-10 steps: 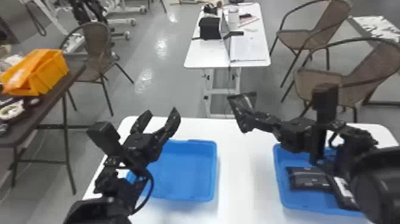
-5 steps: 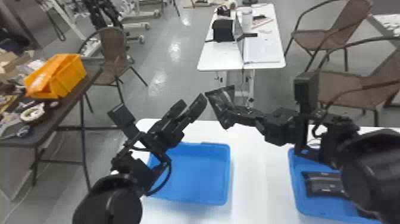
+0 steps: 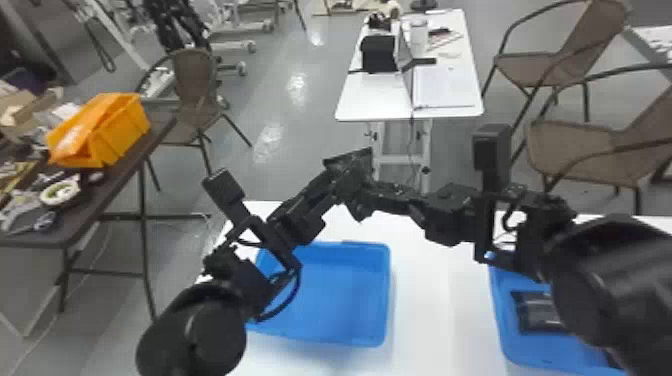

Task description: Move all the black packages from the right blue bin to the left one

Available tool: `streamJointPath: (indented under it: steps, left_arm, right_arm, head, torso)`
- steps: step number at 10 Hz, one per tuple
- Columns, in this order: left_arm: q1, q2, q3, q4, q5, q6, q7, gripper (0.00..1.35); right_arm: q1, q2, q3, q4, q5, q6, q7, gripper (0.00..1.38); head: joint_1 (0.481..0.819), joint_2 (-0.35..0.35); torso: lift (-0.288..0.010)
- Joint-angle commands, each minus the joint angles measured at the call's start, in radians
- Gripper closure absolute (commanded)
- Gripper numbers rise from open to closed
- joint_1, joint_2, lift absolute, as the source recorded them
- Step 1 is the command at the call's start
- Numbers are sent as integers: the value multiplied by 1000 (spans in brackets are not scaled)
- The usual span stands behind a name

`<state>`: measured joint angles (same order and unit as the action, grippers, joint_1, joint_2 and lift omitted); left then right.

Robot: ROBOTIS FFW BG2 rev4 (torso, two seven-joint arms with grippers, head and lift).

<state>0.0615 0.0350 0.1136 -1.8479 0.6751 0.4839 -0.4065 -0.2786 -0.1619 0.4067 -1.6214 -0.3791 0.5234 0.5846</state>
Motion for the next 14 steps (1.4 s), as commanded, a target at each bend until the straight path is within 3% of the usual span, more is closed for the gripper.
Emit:
streamJointPath:
  steps: [1, 2, 3, 4, 8, 9, 10, 11, 13, 14]
  left_arm:
    - [-9, 6, -11, 9, 0, 1, -2, 274]
    - [-12, 8, -17, 16, 1, 4, 0, 274]
    - [-17, -1, -11, 12, -14, 47, 8, 466]
    - [-26, -9, -3, 10, -23, 104, 21, 1251]
    - [24, -38, -8, 9, 0, -42, 81, 1213]
    - [26, -38, -12, 6, -6, -57, 84, 1213]
    - [29, -38, -15, 3, -15, -77, 89, 1213]
    - [40, -38, -9, -2, -31, -94, 98, 1213]
    - [81, -38, 23, -16, -132, -149, 123, 1213]
    - [110, -38, 34, -14, -249, -197, 147, 1213]
  right_arm:
    - [-14, 7, 15, 21, -14, -10, 0, 1216]
    - [-24, 10, 27, 32, -26, -16, 0, 1217]
    - [-25, 8, 30, 35, -32, -16, 0, 1216]
    - [-25, 8, 30, 37, -32, -16, 0, 1216]
    - [-14, 10, 23, 40, -34, -26, 0, 1216]
    - [-11, 10, 21, 52, -43, -53, 0, 1049]
    - [1, 13, 1, 60, -46, -80, 1, 423]
    - [36, 24, -48, 46, -23, -111, 1, -2]
    - [145, 62, -187, -97, 146, -128, -15, 202]
    - [191, 70, -230, -143, 189, -128, -38, 294]
  head:
    - [676, 212]
    - [675, 214]
    - [675, 215]
    - [677, 218]
    - [685, 220]
    - [685, 227]
    - [684, 230]
    - [681, 227]
    - [675, 214]
    - [672, 203]
  torso:
    - [0]
    - [0]
    - [0]
    - [0]
    - [0]
    - [0]
    - [0]
    - [0]
    - [0]
    - [0]
